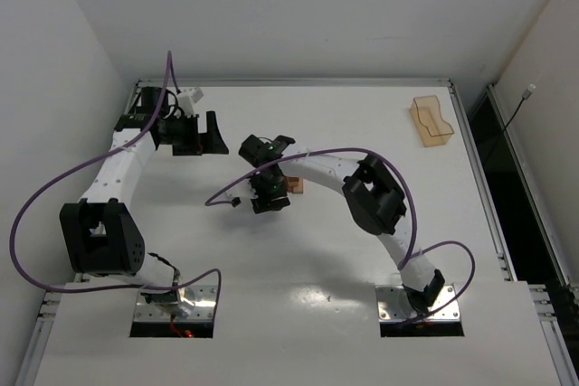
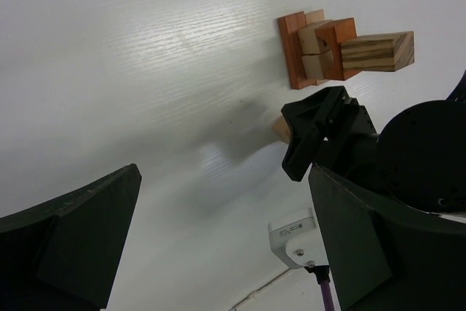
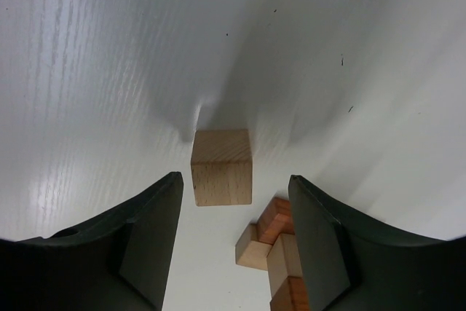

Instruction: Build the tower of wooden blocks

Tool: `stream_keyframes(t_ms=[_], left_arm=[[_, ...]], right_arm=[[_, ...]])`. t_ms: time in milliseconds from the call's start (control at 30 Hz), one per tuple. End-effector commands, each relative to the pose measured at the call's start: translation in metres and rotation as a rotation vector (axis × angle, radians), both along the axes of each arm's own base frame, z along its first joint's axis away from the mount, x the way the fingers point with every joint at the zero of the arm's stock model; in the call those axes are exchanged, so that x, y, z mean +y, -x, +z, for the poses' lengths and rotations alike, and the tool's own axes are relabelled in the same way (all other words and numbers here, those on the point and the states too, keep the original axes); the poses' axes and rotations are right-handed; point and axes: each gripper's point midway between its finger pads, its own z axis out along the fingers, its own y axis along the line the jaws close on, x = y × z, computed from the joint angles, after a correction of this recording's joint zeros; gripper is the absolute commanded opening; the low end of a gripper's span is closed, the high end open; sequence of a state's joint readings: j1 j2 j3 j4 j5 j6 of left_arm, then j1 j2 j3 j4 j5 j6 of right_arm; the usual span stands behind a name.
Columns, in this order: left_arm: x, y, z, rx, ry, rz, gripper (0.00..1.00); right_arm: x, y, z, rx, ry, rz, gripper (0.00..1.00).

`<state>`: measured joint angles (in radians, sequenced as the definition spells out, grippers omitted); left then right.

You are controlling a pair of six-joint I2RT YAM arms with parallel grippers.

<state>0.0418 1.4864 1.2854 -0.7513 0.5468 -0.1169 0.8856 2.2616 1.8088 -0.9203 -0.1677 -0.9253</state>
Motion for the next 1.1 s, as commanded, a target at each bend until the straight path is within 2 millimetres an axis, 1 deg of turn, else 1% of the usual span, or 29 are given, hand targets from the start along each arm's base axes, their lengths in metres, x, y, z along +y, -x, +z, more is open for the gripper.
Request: stream_keyframes(t_ms=[0,33,67,133,167,267,367,400,433,500,533,567,600,633,667,700,733,767,800,833,867,967,1000,1033,1067], left_arm=[[0.003,-0.005,0.006,-0.029,0.024,0.007,1.00],[0.003,-0.005,0.006,-0.029,0.024,0.007,1.00],[0.003,-0.005,0.006,-0.029,0.024,0.007,1.00],[0.004,-0.005,0.007,-0.029,0.032,0.010,1.00],[0.005,-0.006,0.003,-0.019,0.032,0.011,1.00],[0.005,-0.006,0.000,-0.009,0.033,0.011,1.00],[0.005,-0.006,0.000,-0.009,0.033,0.011,1.00],[0.005,-0.006,0.000,-0.009,0.033,0.011,1.00],[0.008,-0.007,0.000,-0.009,0.033,0.020,1.00],[0.008,-0.007,0.000,-0.009,0.033,0.020,1.00],[0.008,-0.007,0.000,-0.009,0.033,0.020,1.00],[0.008,-0.007,0.000,-0.009,0.033,0.020,1.00],[0.008,-0.007,0.000,-0.009,0.033,0.020,1.00],[0.008,-0.007,0.000,-0.009,0.033,0.020,1.00],[0.008,-0.007,0.000,-0.009,0.033,0.020,1.00],[0.008,-0.007,0.000,-0.009,0.033,0.020,1.00],[0.011,-0.007,0.004,-0.022,0.032,0.029,1.00],[0.011,-0.007,0.004,-0.022,0.032,0.029,1.00],[0.011,-0.004,0.005,-0.025,0.032,0.029,1.00],[0.011,-0.003,0.009,-0.038,0.031,0.029,1.00],[0.011,-0.001,0.006,-0.030,0.031,0.029,1.00],[0.011,0.006,0.010,-0.046,0.023,0.034,1.00],[0.011,0.007,0.013,-0.056,0.022,0.034,1.00],[0.011,0.008,0.014,-0.061,0.026,0.040,1.00],[0.014,0.011,0.012,-0.058,0.026,0.049,1.00]], right_arm=[[0.009,-0.011,0.002,-0.023,-0.021,0.017,0.57],[0.012,-0.012,0.004,-0.029,-0.027,0.017,0.57],[0.011,-0.012,0.000,-0.023,-0.021,0.017,0.57],[0.011,-0.012,0.000,-0.023,-0.020,0.017,0.57],[0.008,-0.010,-0.003,-0.016,-0.012,0.017,0.57],[0.008,-0.010,-0.003,-0.016,-0.012,0.017,0.57],[0.006,-0.008,-0.006,-0.010,-0.005,0.017,0.53],[0.006,-0.008,-0.006,-0.010,-0.005,0.017,0.50],[0.001,-0.009,-0.008,-0.004,0.002,0.008,0.48],[0.001,-0.009,-0.010,-0.004,0.002,0.008,0.41],[0.001,-0.009,-0.010,-0.004,0.002,0.008,0.33],[0.001,-0.009,-0.010,-0.004,0.002,0.008,0.28],[0.002,-0.010,-0.006,-0.010,-0.005,0.008,0.19],[0.003,-0.008,-0.006,-0.003,-0.011,0.009,0.14],[0.001,-0.005,-0.002,0.005,-0.014,0.011,0.10],[0.002,-0.006,0.003,-0.001,-0.023,0.011,0.07],[0.006,0.001,0.012,0.000,-0.043,0.016,0.06],[0.005,0.005,0.016,0.005,-0.051,0.018,0.04],[0.009,0.009,0.025,-0.004,-0.066,0.020,0.04],[0.009,0.012,0.031,0.005,-0.082,0.015,0.03],[0.013,0.019,0.049,0.004,-0.114,0.013,0.03],[0.016,0.038,0.074,0.035,-0.159,-0.010,0.00],[0.012,0.042,0.094,0.019,-0.192,-0.031,0.00],[0.013,0.045,0.103,0.019,-0.227,-0.053,0.00],[0.015,0.046,0.115,0.017,-0.268,-0.084,0.00]])
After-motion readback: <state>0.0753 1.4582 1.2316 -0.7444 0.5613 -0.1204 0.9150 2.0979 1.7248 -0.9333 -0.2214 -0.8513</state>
